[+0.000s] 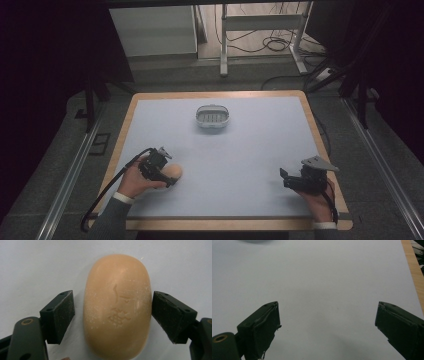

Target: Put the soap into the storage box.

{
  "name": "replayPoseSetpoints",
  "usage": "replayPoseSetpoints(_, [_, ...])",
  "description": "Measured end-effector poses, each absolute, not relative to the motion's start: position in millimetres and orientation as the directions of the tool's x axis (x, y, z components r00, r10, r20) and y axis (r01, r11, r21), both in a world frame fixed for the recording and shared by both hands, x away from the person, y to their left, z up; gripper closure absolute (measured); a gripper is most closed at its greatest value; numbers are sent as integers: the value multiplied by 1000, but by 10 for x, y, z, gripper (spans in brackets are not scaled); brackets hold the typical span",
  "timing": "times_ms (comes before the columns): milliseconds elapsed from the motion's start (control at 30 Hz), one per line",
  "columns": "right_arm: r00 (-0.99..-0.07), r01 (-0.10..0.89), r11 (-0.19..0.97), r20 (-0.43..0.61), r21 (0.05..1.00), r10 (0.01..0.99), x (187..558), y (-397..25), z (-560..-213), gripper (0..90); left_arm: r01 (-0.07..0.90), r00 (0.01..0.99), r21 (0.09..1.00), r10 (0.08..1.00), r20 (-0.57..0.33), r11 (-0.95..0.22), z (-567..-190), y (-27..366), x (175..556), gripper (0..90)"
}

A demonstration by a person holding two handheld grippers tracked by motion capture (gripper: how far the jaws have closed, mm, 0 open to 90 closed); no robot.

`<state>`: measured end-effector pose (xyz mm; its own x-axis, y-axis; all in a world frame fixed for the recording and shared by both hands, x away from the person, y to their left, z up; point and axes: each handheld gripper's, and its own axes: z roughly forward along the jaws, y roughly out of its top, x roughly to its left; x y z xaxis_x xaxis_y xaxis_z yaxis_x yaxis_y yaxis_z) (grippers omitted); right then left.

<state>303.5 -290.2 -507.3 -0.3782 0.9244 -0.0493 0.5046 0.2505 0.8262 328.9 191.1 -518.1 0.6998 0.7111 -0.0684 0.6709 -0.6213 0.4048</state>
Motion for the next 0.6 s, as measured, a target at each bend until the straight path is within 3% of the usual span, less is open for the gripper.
replayPoseSetpoints(233, [-375, 503, 249, -51, 828, 926, 3033, -2910, -5067, 58, 670, 697, 414, 714, -65, -616, -5177, 1899, 3273, 320])
replayPoseSetpoints(600, [-375, 504, 250, -52, 827, 926, 3036, -2913, -5073, 57, 667, 698, 412, 714, -55, -620, -5157, 1908, 3284, 326])
